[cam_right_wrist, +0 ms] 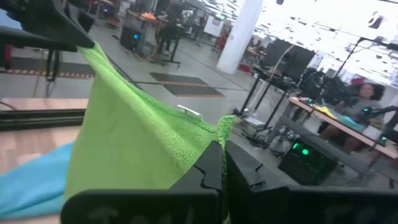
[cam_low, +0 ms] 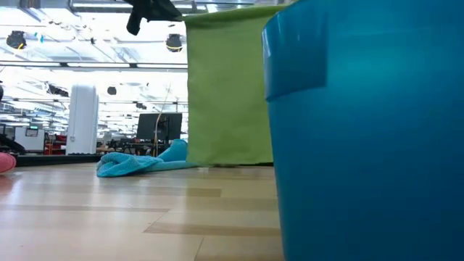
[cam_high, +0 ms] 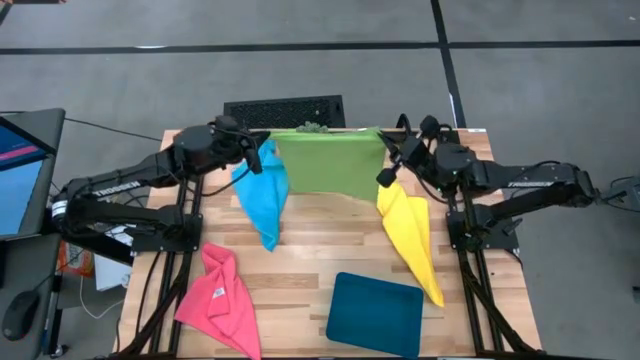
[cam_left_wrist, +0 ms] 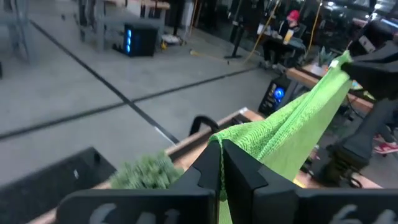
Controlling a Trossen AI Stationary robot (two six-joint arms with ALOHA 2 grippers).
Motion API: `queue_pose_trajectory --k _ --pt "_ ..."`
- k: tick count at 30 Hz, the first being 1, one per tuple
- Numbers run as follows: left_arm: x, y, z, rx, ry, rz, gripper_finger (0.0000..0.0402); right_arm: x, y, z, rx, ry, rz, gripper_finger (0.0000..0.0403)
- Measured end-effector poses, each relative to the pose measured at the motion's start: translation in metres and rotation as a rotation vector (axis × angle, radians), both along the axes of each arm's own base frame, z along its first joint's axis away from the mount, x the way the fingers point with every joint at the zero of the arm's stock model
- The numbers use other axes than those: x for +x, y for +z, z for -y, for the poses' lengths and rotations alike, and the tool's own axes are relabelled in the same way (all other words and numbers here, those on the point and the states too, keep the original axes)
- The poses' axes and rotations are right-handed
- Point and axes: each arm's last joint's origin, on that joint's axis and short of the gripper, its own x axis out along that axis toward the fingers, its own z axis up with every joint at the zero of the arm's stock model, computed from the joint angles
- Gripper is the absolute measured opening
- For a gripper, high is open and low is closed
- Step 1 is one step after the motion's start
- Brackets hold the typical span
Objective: Fold microfiber towels
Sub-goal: Fold the green microfiber cloth
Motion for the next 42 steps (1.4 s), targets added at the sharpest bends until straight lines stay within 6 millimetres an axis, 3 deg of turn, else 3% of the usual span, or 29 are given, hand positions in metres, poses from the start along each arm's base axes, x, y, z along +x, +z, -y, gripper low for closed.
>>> queue_pose_trajectory --k 4,8,17,24,36,42 --pt "-0.003 0.003 -0.01 0.016 -0.02 0.027 0.0 0.0 0.001 0.011 0.001 0.012 0.011 0.0018" --pt "-0.005 0.0 -0.014 0.07 -0.042 -0.057 0.0 -0.001 0.0 0.015 0.001 0.01 -0.003 0.002" --pt "-0.004 -0.015 -0.003 0.008 -0.105 -0.2 0.0 0.001 -0.015 0.008 0.09 0.046 -0.09 0.0018" --pt "-0.001 -0.029 0.022 -0.131 -0.193 -0.286 0.0 0.003 -0.03 -0.015 0.214 0.112 -0.12 0.0024" --pt "0.004 -0.063 0.056 -0.312 -0.281 -0.321 0.0 -0.003 -0.101 -0.065 0.478 0.228 -0.037 0.0022" --pt "0.005 -0.069 0.07 -0.346 -0.323 -0.316 0.0 -0.011 -0.106 -0.088 0.545 0.261 0.006 0.0027"
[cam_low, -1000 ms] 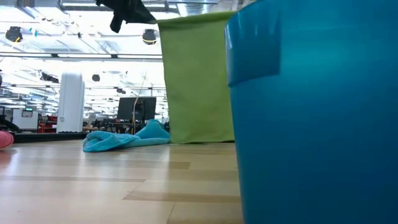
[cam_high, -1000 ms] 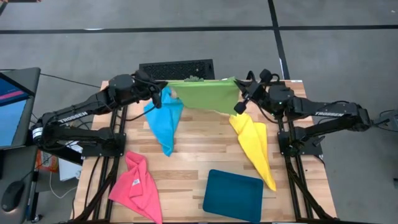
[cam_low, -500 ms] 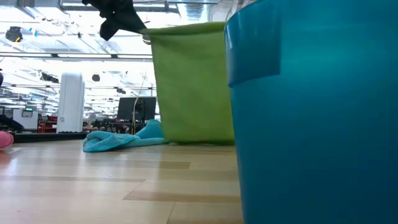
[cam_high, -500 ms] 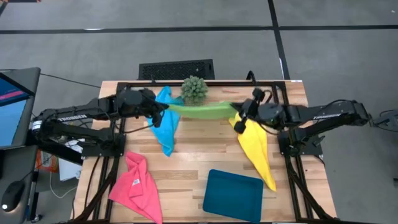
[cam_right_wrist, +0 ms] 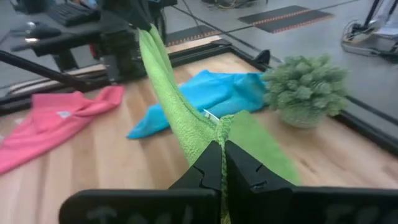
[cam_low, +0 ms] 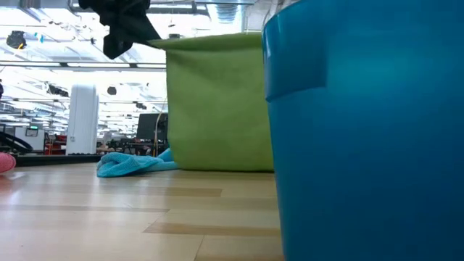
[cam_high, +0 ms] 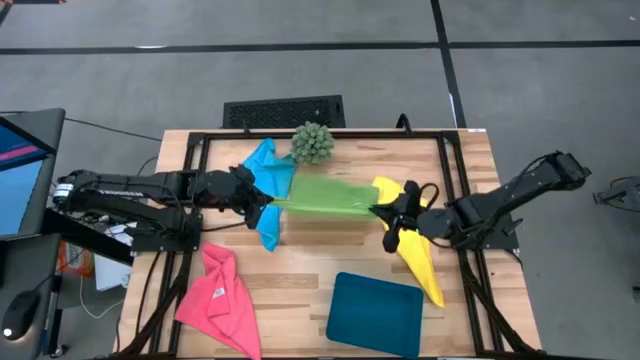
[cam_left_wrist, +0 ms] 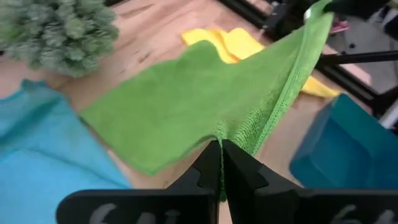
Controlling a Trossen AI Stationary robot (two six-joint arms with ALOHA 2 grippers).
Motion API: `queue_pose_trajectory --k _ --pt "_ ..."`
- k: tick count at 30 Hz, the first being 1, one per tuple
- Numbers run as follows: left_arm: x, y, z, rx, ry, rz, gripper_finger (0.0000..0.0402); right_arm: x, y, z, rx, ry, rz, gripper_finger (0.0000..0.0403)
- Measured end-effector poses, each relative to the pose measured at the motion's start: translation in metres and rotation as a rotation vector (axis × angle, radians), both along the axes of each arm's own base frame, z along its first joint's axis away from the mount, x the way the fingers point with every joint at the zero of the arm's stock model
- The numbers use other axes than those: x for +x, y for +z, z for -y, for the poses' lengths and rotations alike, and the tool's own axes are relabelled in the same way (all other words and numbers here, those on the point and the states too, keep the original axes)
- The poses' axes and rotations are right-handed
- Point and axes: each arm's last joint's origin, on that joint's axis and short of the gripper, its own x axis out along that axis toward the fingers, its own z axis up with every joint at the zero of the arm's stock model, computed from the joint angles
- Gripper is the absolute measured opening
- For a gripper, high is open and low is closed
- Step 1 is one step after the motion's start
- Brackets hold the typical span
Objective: Fold microfiber towels
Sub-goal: Fold the green microfiber cloth
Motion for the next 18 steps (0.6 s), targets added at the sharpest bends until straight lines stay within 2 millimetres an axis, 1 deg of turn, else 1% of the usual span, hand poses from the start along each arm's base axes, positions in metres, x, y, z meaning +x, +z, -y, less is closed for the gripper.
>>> queue_pose_trajectory --k 4,8,12,15,18 --pt "-0.001 -0.003 0.0 0.036 0.069 -0.014 0.0 -0.003 -0.001 -0.002 -0.016 -0.061 0.002 0.0027" --pt "0.005 -0.01 -0.007 0.072 0.138 -0.059 0.0 -0.005 -0.007 0.006 -0.009 -0.155 -0.028 0.0028" --pt "0.02 -0.024 -0.016 0.082 0.151 -0.133 0.0 -0.005 -0.012 0.015 0.024 -0.226 -0.056 0.0028" --pt "0.034 -0.038 -0.021 0.094 0.142 -0.195 0.0 0.0 -0.021 0.018 0.016 -0.258 -0.1 0.0028" --pt "0.044 -0.049 -0.028 0.11 0.147 -0.235 0.0 0.01 -0.034 0.021 0.013 -0.298 -0.149 0.0028"
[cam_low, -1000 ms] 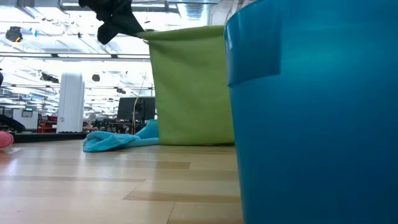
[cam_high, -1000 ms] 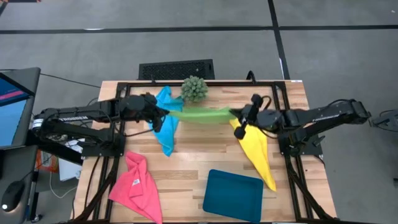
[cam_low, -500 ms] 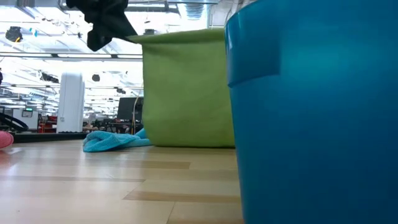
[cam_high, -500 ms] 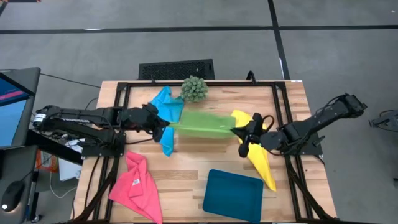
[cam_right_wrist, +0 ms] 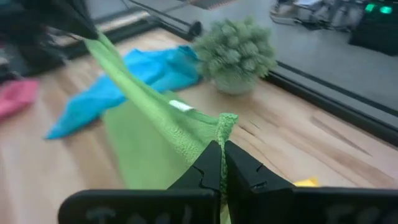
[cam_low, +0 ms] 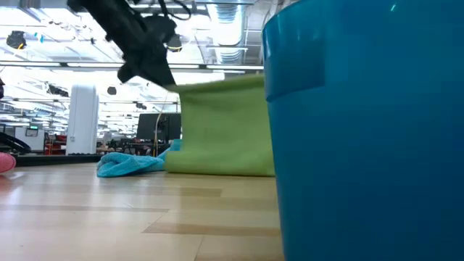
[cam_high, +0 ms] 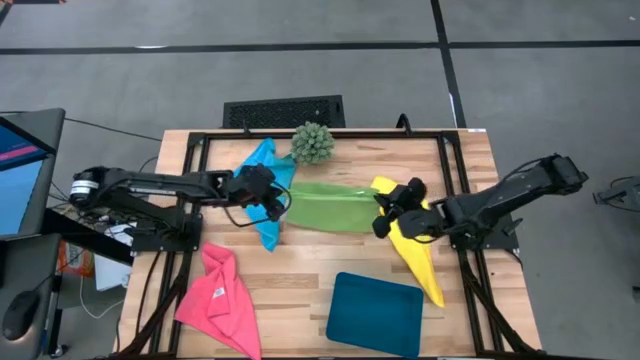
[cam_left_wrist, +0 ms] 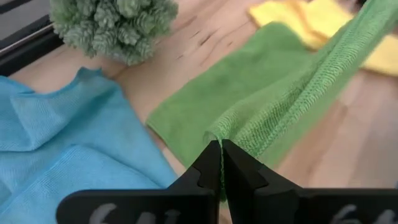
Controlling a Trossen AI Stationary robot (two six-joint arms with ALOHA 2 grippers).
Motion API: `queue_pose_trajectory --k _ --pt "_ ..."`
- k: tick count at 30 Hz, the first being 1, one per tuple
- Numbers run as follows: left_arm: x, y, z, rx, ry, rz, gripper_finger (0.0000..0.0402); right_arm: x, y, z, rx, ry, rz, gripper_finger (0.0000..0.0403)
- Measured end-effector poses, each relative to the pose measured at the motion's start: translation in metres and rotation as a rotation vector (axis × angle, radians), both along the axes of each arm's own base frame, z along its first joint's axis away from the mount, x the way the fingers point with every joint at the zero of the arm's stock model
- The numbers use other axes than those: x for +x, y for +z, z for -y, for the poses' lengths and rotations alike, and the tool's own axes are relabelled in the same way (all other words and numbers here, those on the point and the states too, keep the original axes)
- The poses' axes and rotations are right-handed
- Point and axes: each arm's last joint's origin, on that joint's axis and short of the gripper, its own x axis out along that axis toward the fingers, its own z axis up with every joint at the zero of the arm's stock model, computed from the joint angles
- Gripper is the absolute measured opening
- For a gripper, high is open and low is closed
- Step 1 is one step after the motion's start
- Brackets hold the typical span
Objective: Fold microfiber towels
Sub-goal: Fold the green microfiber cloth
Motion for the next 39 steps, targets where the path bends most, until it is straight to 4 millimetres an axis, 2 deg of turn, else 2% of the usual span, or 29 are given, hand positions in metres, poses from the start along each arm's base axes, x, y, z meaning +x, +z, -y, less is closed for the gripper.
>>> queue_pose_trajectory --k 6,11,16,20,23,29,32,35,39 --pt "0.006 -0.01 -0.016 0.005 0.048 -0.039 0.0 0.016 -0.027 0.014 -0.013 -0.089 -0.111 0.0028" --pt "0.004 -0.009 -0.026 0.007 0.076 -0.032 0.0 0.023 -0.043 0.029 -0.001 -0.159 -0.182 0.0032" --pt "0.003 -0.009 -0.031 -0.003 0.077 -0.03 0.0 0.03 -0.058 0.041 0.042 -0.181 -0.248 0.0043" --pt "0.003 -0.009 -0.031 -0.004 0.076 -0.029 0.0 0.033 -0.068 0.043 0.061 -0.178 -0.289 0.0048" --pt "0.004 -0.008 -0.031 -0.025 0.053 -0.01 0.0 0.032 -0.064 0.039 0.065 -0.158 -0.271 0.0049" --pt "0.008 -0.002 -0.026 -0.047 0.021 0.063 0.0 0.026 -0.029 0.021 0.076 -0.075 -0.145 0.0049" --pt "0.008 -0.003 -0.024 -0.053 0.016 0.058 0.0 0.018 -0.018 0.014 0.104 -0.058 -0.093 0.0049" --pt "0.008 -0.003 -0.021 -0.064 0.015 0.057 0.0 0.012 -0.018 0.011 0.151 -0.071 -0.099 0.0049" --pt "0.009 -0.004 -0.021 -0.057 0.015 0.053 0.0 0.01 -0.03 0.01 0.17 -0.11 -0.16 0.0049"
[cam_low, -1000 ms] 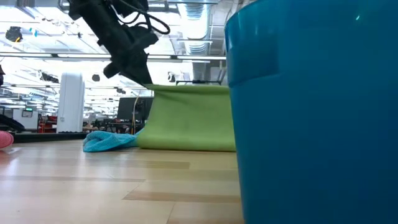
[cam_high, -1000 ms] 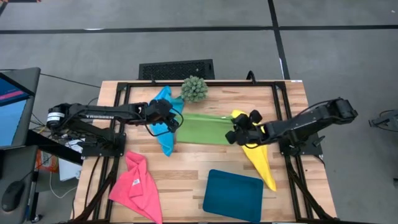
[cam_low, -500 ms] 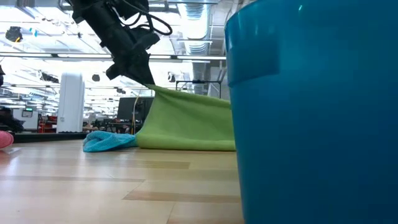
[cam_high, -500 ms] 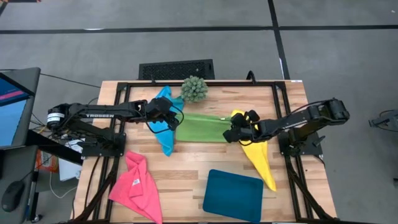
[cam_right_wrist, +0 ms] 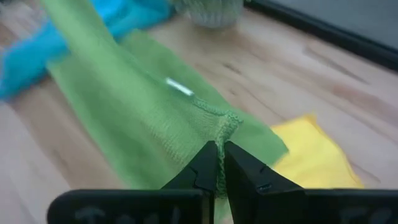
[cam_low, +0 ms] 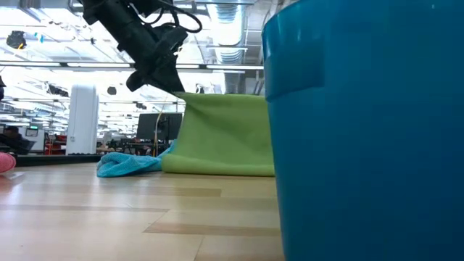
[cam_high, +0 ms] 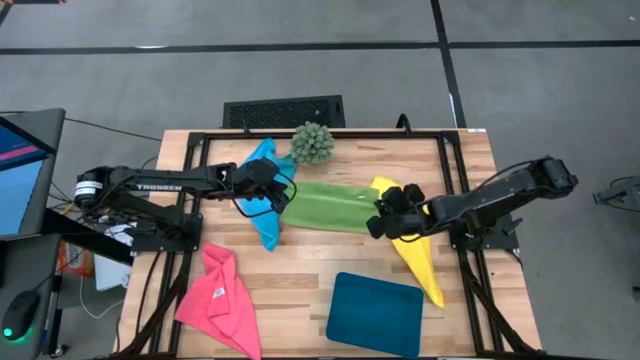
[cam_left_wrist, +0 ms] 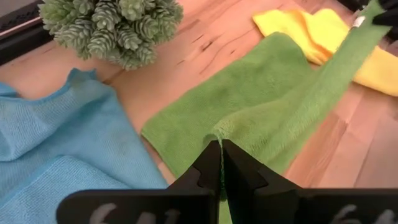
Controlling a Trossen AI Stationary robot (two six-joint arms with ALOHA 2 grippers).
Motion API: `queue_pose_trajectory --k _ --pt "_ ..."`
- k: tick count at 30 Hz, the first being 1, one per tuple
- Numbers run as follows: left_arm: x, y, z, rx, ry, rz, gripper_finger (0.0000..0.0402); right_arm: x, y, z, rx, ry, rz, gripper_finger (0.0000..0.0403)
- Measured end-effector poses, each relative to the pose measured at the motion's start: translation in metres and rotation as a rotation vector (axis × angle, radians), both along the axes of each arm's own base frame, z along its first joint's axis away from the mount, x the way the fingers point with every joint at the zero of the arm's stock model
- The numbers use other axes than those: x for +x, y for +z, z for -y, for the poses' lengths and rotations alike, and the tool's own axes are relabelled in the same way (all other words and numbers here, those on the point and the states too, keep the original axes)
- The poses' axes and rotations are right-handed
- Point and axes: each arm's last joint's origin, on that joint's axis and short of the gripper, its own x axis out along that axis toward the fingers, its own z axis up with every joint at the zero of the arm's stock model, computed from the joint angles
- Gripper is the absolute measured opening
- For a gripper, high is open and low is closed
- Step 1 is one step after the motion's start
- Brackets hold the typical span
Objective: Fold microfiber towels
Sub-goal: Fold the green microfiber cloth
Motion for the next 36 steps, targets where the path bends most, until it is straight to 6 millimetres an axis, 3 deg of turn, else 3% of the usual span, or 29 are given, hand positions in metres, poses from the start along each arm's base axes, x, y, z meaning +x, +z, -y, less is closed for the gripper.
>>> queue_pose_trajectory --k 7,16,24,31,36 --pt "0.01 -0.017 -0.003 0.01 0.012 -0.067 0.0 0.009 -0.026 0.011 -0.012 -0.059 -0.106 0.0049" --pt "0.021 -0.037 -0.012 0.027 0.04 -0.129 0.0 0.014 -0.042 0.023 -0.005 -0.103 -0.181 0.0049" --pt "0.021 -0.041 -0.02 0.102 0.119 -0.168 0.0011 0.018 -0.061 0.036 0.011 -0.146 -0.274 0.0069" --pt "0.021 -0.04 -0.022 0.162 0.124 -0.182 0.0057 0.018 -0.063 0.045 0.004 -0.162 -0.295 0.0108" --pt "0.023 -0.039 -0.021 0.164 0.093 -0.159 0.0091 0.016 -0.046 0.04 -0.06 -0.062 -0.28 0.0126"
